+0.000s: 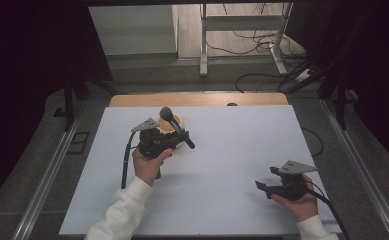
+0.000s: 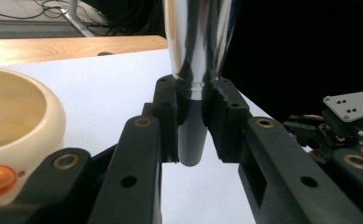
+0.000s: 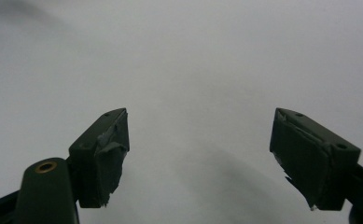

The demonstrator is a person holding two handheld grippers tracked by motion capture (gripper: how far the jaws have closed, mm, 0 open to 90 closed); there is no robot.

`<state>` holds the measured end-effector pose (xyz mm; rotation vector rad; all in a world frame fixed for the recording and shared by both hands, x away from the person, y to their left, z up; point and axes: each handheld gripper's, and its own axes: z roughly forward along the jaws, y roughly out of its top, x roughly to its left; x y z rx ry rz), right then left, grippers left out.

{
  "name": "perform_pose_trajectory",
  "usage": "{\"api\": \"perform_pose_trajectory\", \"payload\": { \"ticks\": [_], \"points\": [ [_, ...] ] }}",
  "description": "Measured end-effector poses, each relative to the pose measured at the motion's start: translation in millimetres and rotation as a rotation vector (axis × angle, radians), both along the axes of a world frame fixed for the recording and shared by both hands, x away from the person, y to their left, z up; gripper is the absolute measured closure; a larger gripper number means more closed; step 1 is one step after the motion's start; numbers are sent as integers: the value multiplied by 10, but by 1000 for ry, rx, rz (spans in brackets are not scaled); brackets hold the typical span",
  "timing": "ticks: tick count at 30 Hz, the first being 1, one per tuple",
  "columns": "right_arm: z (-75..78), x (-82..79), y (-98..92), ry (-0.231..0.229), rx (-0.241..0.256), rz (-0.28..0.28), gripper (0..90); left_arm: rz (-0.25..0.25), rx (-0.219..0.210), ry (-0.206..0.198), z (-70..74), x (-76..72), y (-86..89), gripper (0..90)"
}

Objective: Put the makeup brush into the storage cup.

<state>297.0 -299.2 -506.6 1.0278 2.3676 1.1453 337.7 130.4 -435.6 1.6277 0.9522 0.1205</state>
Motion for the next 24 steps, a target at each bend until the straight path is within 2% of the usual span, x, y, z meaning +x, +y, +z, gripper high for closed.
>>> {"api": "perform_pose_trajectory", "payload": {
  "ticks": [13,20,24],
  "points": [
    [-4,3,-3,3,-6,-1,206,23,-7,10,-3,59,76,742],
    [-12,9,-9,3,-9,-4,206,36,8,-7,77,103,123,742],
    [-9,7,-7,3,2,-1,206,52,8,-1,90,143,154,742]
  ]
}}
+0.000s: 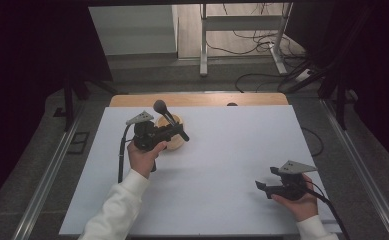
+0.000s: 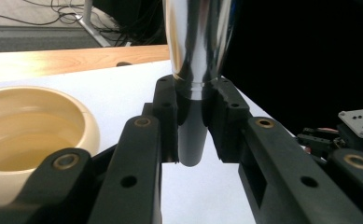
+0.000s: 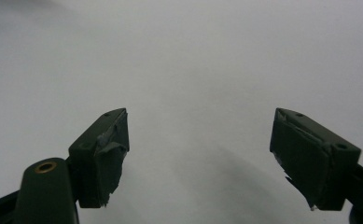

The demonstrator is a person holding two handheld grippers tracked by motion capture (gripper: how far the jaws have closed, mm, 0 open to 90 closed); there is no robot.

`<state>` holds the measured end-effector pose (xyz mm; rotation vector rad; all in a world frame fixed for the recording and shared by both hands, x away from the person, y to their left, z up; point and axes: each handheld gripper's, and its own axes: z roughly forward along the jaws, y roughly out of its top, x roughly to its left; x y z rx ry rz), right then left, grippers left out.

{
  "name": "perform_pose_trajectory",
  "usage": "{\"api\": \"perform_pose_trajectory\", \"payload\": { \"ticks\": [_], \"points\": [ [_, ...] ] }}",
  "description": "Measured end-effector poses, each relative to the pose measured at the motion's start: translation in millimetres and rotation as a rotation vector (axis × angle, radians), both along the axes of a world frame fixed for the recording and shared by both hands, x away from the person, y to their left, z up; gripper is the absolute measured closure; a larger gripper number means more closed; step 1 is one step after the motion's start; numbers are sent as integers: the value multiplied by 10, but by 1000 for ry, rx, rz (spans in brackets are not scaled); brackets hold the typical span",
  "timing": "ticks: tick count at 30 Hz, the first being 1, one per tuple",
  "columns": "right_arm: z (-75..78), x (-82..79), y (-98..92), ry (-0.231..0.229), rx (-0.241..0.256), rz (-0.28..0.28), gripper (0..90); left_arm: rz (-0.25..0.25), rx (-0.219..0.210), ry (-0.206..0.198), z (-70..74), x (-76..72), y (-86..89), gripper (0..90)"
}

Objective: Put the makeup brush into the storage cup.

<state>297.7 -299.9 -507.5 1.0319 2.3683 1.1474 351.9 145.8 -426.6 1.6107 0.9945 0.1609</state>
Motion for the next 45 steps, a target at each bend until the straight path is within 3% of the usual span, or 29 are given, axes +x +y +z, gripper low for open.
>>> {"api": "perform_pose_trajectory", "payload": {
  "ticks": [27,45],
  "points": [
    [-19,8,9,11,-20,6,203,56,20,-5,115,214,105,742],
    [-20,9,7,11,-23,6,202,105,51,18,127,379,204,742]
  ]
}}
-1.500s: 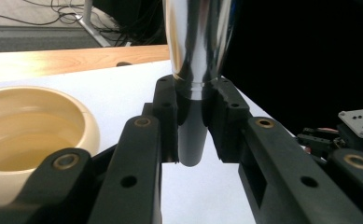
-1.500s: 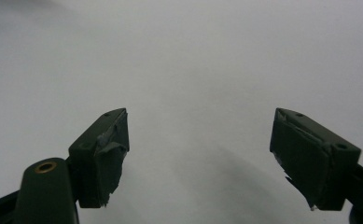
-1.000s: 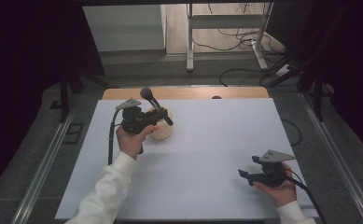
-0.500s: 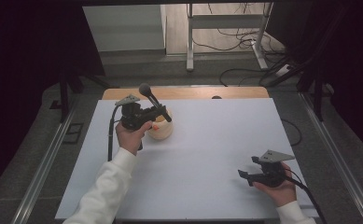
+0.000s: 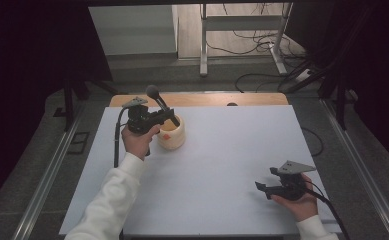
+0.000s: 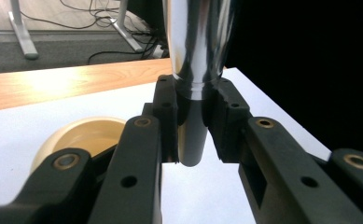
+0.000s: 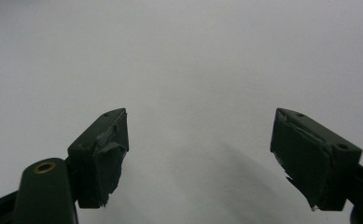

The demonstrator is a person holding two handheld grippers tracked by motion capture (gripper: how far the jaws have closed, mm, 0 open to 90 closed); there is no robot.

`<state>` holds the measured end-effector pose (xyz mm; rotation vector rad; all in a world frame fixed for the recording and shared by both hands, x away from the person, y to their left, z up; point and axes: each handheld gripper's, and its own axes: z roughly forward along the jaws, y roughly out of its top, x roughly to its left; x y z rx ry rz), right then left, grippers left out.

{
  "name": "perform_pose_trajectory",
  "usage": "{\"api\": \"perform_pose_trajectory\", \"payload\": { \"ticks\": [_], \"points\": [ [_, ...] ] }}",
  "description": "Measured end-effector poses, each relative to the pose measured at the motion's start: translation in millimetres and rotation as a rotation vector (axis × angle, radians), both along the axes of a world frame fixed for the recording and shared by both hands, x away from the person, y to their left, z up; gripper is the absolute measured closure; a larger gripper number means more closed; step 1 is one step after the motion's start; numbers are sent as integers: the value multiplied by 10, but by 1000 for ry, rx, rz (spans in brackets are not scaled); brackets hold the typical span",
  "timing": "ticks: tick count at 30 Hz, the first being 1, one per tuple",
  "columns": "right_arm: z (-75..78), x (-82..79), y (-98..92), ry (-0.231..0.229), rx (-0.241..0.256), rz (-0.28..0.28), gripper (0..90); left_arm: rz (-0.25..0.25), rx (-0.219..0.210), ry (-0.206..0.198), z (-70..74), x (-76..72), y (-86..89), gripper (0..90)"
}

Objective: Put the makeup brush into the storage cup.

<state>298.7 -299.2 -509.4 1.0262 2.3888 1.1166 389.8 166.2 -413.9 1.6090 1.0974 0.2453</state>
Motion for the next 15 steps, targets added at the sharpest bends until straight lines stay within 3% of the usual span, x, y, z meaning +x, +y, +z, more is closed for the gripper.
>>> {"api": "perform_pose_trajectory", "payload": {
  "ticks": [15],
  "points": [
    [-2,1,-3,-1,0,-4,202,54,20,44,-68,184,100,742]
  ]
}}
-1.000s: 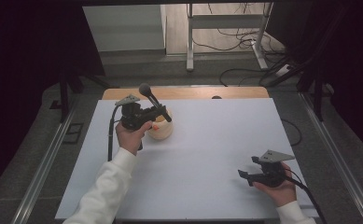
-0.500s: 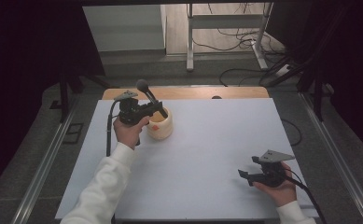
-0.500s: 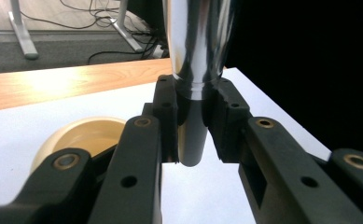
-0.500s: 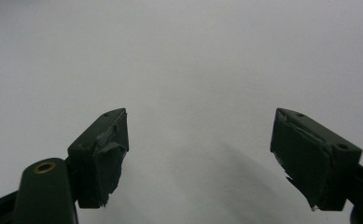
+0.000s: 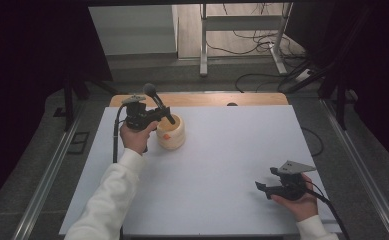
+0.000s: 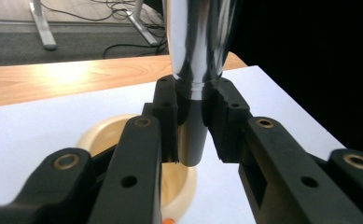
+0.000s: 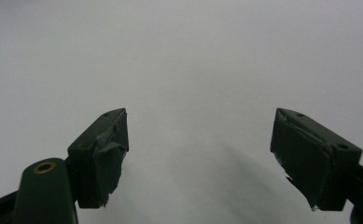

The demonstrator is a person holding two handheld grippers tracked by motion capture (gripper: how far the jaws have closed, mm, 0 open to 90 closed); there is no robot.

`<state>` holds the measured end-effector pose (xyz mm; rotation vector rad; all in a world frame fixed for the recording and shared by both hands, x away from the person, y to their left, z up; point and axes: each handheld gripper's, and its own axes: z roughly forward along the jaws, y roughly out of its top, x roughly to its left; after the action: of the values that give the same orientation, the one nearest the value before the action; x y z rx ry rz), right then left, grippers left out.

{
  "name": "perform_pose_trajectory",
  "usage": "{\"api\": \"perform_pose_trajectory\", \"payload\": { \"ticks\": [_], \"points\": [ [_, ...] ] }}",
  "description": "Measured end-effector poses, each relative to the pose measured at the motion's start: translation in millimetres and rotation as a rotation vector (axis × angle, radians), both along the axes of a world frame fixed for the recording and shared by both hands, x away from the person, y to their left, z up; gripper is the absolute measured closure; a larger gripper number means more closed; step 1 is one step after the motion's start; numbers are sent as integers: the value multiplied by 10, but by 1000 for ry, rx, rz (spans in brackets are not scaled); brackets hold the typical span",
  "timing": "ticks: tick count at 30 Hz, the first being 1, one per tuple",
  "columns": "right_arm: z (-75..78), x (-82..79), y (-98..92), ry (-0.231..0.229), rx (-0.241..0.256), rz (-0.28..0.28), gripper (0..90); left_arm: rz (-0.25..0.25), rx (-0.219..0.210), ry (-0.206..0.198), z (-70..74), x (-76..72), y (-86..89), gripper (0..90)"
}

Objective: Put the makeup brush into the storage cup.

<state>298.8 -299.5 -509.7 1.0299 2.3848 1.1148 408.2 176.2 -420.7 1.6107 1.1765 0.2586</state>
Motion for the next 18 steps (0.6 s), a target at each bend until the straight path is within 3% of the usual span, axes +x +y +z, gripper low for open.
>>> {"api": "perform_pose_trajectory", "payload": {
  "ticks": [11,18],
  "points": [
    [-4,0,-3,3,0,-2,201,41,31,39,-103,138,47,742],
    [-7,0,-3,4,0,-2,201,39,58,51,-173,164,36,741]
  ]
}}
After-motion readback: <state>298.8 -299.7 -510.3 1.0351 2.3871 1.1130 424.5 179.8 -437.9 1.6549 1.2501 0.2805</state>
